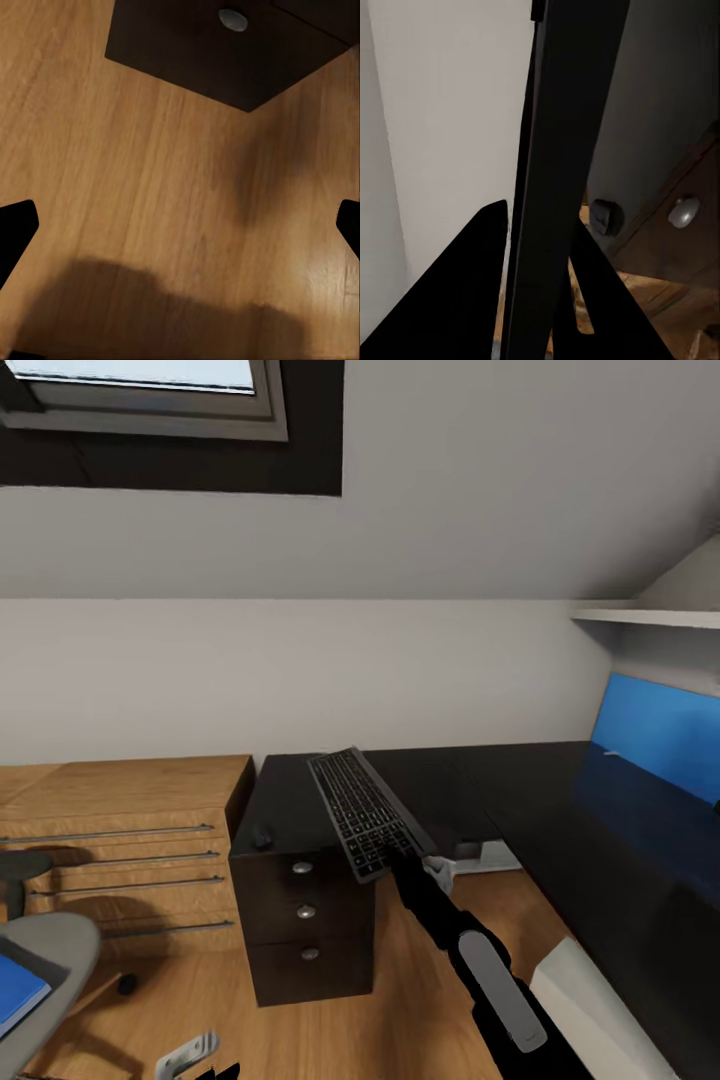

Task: In the bedroom, organize the workspace by keeping the computer under the desk, ensuring the monitor is on the desk, placing the keyboard on the desk next to the monitor, placing the mouse on the desk next to the keyboard, moving the folder from the swivel chair onto the desk next to the mouse, stacking the notebook on top of the folder with the pen on top of the notebook, and positioning the swivel chair next to the desk.

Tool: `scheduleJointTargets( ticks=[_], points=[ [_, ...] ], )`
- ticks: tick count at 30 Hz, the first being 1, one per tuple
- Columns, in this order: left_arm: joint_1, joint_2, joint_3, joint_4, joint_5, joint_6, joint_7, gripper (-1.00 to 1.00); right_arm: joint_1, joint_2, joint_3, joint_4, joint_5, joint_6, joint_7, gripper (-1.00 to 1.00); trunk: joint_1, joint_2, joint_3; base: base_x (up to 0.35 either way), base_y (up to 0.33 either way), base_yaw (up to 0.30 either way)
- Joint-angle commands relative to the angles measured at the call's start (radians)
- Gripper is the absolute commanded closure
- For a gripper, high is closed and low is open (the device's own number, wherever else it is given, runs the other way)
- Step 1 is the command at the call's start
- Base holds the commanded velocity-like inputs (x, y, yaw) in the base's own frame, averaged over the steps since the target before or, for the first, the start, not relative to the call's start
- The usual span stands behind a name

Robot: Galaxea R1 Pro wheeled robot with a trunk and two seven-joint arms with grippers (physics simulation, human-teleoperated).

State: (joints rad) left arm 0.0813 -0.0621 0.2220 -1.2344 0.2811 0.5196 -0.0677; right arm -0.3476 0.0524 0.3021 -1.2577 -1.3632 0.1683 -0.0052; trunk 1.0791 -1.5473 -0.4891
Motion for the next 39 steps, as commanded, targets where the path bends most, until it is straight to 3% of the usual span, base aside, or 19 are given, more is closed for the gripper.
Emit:
scheduleJointTargets(
  ticks=[1,8,12,13,39],
  points=[
    [0.0,-0.001,0.004,-0.002,0.003,0.007,-0.004,-1.0,0.009,-0.002,0.0,-0.014,-0.023,0.003,-0.006,1.0,-0.004,0.007,0.002,-0.297,-0.142,0.0],
    [0.0,-0.001,0.004,0.01,0.003,0.007,-0.004,-1.0,0.031,-0.014,-0.002,-0.06,-0.051,0.003,-0.012,1.0,-0.031,0.056,0.024,-0.298,-0.139,0.0],
    [0.0,-0.001,0.004,0.013,0.003,0.007,-0.004,-1.0,0.032,-0.015,-0.001,-0.063,-0.139,0.003,-0.013,1.0,-0.047,0.084,0.037,-0.275,-0.146,0.0],
    [0.0,-0.001,0.004,0.013,0.003,0.007,-0.004,-1.0,0.033,-0.016,-0.001,-0.063,-0.145,0.003,-0.013,1.0,-0.05,0.091,0.04,-0.177,-0.122,0.0],
    [0.0,-0.001,0.005,0.013,0.003,0.007,-0.005,-1.0,0.033,-0.017,-0.003,-0.063,-0.157,0.004,-0.016,1.0,-0.15,0.273,0.121,-0.302,-0.056,0.0]
  ],
)
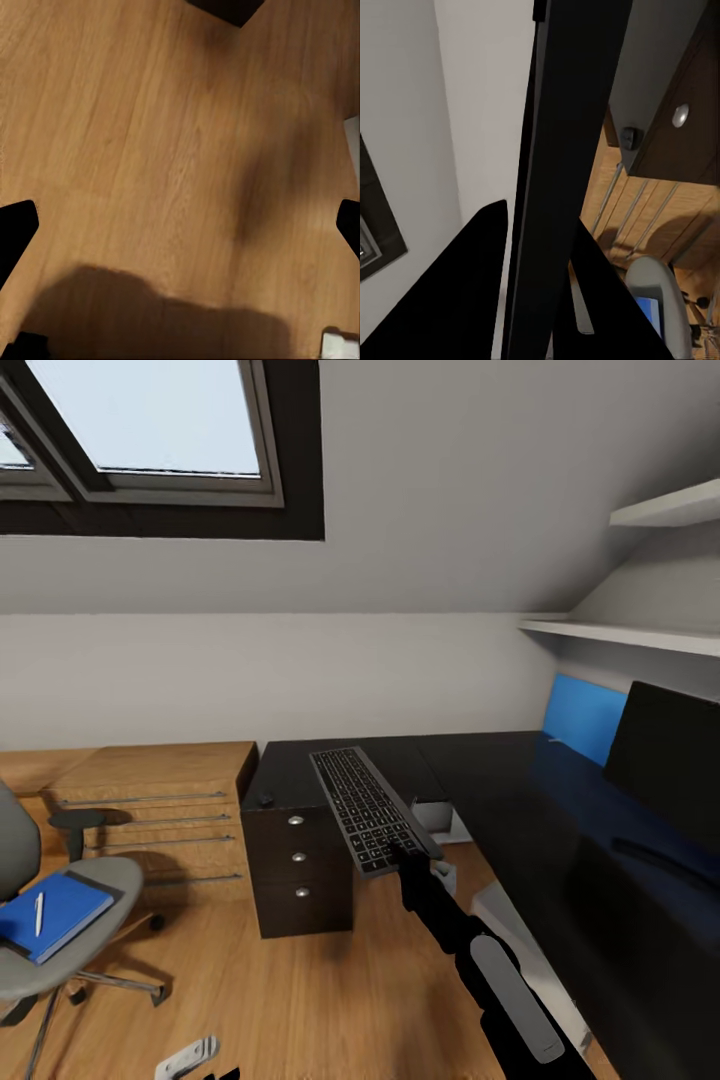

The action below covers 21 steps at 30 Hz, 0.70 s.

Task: In the bedroom, organize the workspace by keeping the computer under the desk, ensuring the monitor is on the desk, placing the keyboard on the desk next to the monitor, placing the mouse on the desk next to the keyboard, moving the folder from the swivel chair onto the desk next to the mouse, stacking the notebook on top of the folder with the pen on top of the notebook, and positioning the swivel chair next to the desk.

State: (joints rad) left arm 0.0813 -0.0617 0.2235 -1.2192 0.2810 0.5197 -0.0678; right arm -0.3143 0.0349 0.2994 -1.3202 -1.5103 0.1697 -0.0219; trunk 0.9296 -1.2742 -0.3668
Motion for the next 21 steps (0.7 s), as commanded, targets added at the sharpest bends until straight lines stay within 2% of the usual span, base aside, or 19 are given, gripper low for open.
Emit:
scheduleJointTargets(
  ticks=[1,11,21],
  points=[
    [0.0,-0.001,0.004,-0.002,0.003,0.006,-0.004,-1.0,-0.001,0.0,0.0,-0.001,-0.01,0.002,0.0,1.0,-0.005,0.007,0.002,-0.333,-0.086,0.005],
    [0.0,-0.001,0.004,-0.002,0.003,0.006,-0.004,-1.0,-0.001,-0.001,-0.001,0.0,-0.012,0.0,0.001,1.0,-0.043,0.077,0.025,-0.333,-0.086,0.042],
    [0.0,-0.001,0.004,-0.002,0.002,0.006,-0.003,-1.0,0.0,-0.017,-0.004,0.001,-0.014,0.001,0.004,1.0,-0.081,0.147,0.056,-0.333,-0.106,0.001]
  ],
)
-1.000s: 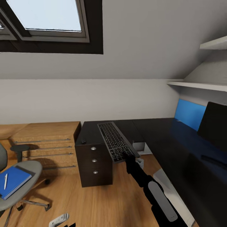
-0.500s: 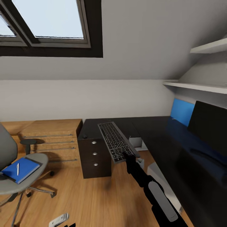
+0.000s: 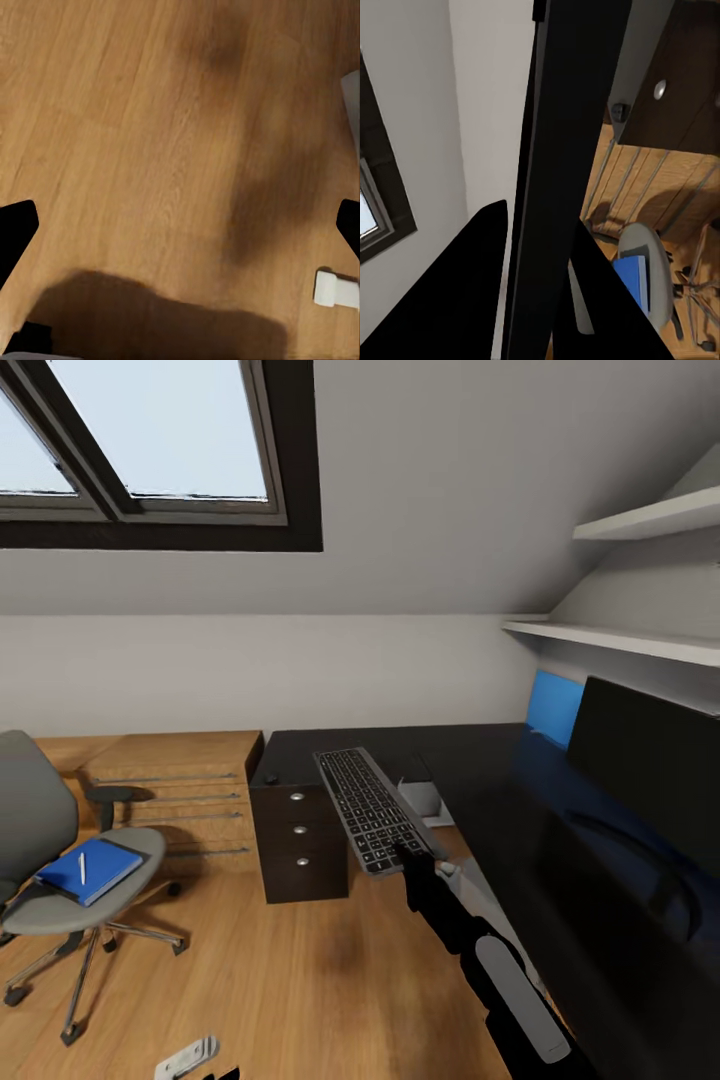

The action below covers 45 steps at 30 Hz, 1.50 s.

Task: In the bedroom, organize the workspace by keeping the computer under the desk, ensuring the monitor is on the desk, placing the keyboard on the desk next to the monitor, placing the mouse on the desk next to the keyboard, moving the folder from the swivel chair onto the desk next to the mouse, stacking the notebook on top of the folder with the pen on top of the notebook, and positioning the swivel chair next to the desk.

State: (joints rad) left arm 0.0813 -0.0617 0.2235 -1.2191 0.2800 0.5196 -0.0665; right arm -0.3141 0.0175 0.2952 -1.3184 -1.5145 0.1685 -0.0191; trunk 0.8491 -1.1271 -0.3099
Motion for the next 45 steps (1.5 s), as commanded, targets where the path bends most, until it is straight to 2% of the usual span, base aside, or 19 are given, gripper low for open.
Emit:
scheduleJointTargets(
  ticks=[1,11,13,15,21,24,25,26,27,37,45],
  points=[
    [0.0,-0.001,0.004,-0.002,0.002,0.007,-0.004,-1.0,-0.001,-0.003,-0.004,0.0,-0.01,0.001,0.001,1.0,-0.004,0.006,0.002,-0.333,-0.157,0.0],
    [0.0,-0.001,0.002,-0.002,0.0,0.007,-0.004,-1.0,-0.001,-0.012,-0.044,0.006,-0.012,0.0,0.002,1.0,-0.043,0.076,0.034,-0.333,-0.171,0.0],
    [0.0,-0.002,0.002,-0.002,-0.012,0.006,-0.004,-1.0,0.0,-0.012,-0.048,0.007,-0.012,0.0,0.002,1.0,-0.05,0.09,0.04,-0.33,-0.182,0.0],
    [0.0,-0.004,0.002,-0.002,-0.065,0.006,-0.002,-1.0,0.0,-0.011,-0.053,0.015,-0.012,-0.002,0.003,1.0,-0.058,0.104,0.046,-0.328,-0.186,0.0],
    [0.0,-0.005,0.002,-0.002,-0.081,0.007,-0.001,-1.0,-0.001,-0.011,-0.068,0.035,-0.012,-0.002,0.002,1.0,-0.058,0.104,0.046,-0.327,-0.189,0.0],
    [0.0,-0.006,0.002,-0.002,-0.082,0.007,-0.001,-1.0,0.0,-0.01,-0.115,0.055,-0.012,-0.002,0.001,1.0,-0.058,0.104,0.046,-0.318,-0.198,0.0],
    [0.0,-0.006,0.002,-0.002,-0.082,0.007,-0.001,-1.0,0.0,-0.009,-0.144,0.068,-0.012,-0.001,0.0,1.0,-0.058,0.104,0.046,-0.309,-0.204,0.0],
    [0.0,-0.005,0.002,-0.002,-0.082,0.007,-0.001,-1.0,0.0,-0.007,-0.208,0.097,-0.014,0.001,0.0,1.0,-0.058,0.104,0.046,-0.279,-0.226,0.0],
    [0.0,-0.005,0.003,-0.002,-0.082,0.007,-0.001,-1.0,0.0,-0.007,-0.218,0.101,-0.014,0.001,0.0,1.0,-0.058,0.104,0.046,-0.22,-0.182,0.0],
    [0.0,-0.003,0.005,-0.002,-0.082,0.005,-0.004,-1.0,0.0,-0.008,-0.233,0.109,-0.01,0.0,0.002,1.0,-0.058,0.104,0.046,-0.055,-0.046,0.0],
    [0.0,-0.002,0.005,0.004,-0.082,0.005,-0.004,-1.0,-0.002,-0.011,-0.237,0.155,0.0,-0.003,-0.007,1.0,-0.058,0.104,0.046,-0.001,-0.278,0.0]
  ],
)
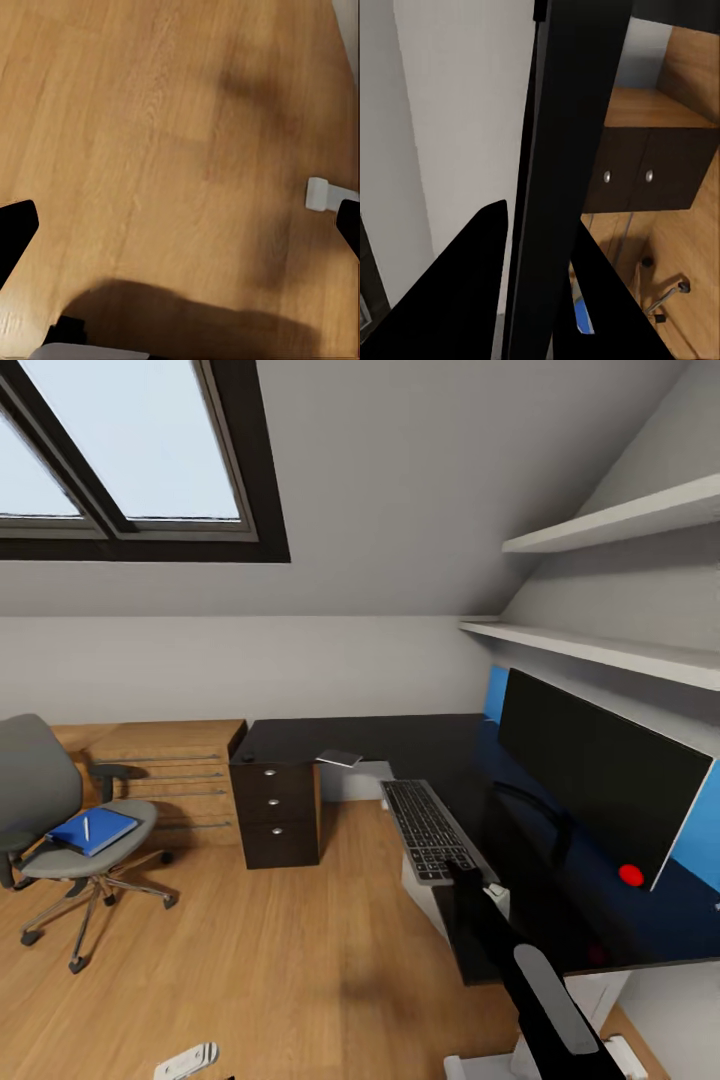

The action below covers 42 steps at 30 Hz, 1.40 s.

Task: In the bedroom, organize the workspace by keeping the computer under the desk, ensuring the monitor is on the desk, placing the keyboard on the desk next to the monitor, placing the mouse on the desk next to the keyboard, moving the folder from the swivel chair onto the desk next to the mouse, stacking the notebook on top of the folder with the pen on top of the notebook, and positioning the swivel chair next to the desk.

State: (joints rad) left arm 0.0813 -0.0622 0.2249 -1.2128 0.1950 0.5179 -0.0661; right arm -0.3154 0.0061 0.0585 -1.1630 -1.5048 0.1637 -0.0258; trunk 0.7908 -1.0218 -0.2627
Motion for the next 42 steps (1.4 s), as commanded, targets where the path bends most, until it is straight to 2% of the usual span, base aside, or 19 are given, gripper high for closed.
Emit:
scheduleJointTargets(
  ticks=[1,16,24,33,42],
  points=[
    [0.0,-0.001,0.004,-0.002,0.003,0.007,-0.005,-1.0,-0.001,0.0,0.0,0.0,-0.01,0.002,0.0,1.0,0.0,-0.001,-0.001,0.0,-0.313,0.0],
    [0.0,-0.001,0.004,-0.001,0.003,0.004,-0.005,-1.0,-0.001,0.0,0.0,0.002,-0.009,0.001,0.0,1.0,0.0,-0.001,-0.001,0.0,-0.312,0.0],
    [0.0,-0.001,0.004,-0.001,0.004,-0.09,-0.007,-1.0,-0.001,0.001,0.001,0.012,-0.008,-0.001,0.0,1.0,0.0,-0.001,-0.001,0.117,-0.295,0.0],
    [0.0,-0.001,0.005,-0.001,0.006,-0.104,-0.006,-1.0,-0.001,0.003,0.003,0.015,-0.008,-0.005,-0.017,1.0,0.0,-0.001,-0.001,0.041,-0.066,0.0],
    [0.0,-0.001,0.005,-0.001,0.004,-0.104,-0.006,-1.0,-0.003,0.003,0.006,0.035,-0.008,-0.009,-0.035,1.0,0.0,-0.001,-0.001,0.17,-0.001,0.0]
  ],
)
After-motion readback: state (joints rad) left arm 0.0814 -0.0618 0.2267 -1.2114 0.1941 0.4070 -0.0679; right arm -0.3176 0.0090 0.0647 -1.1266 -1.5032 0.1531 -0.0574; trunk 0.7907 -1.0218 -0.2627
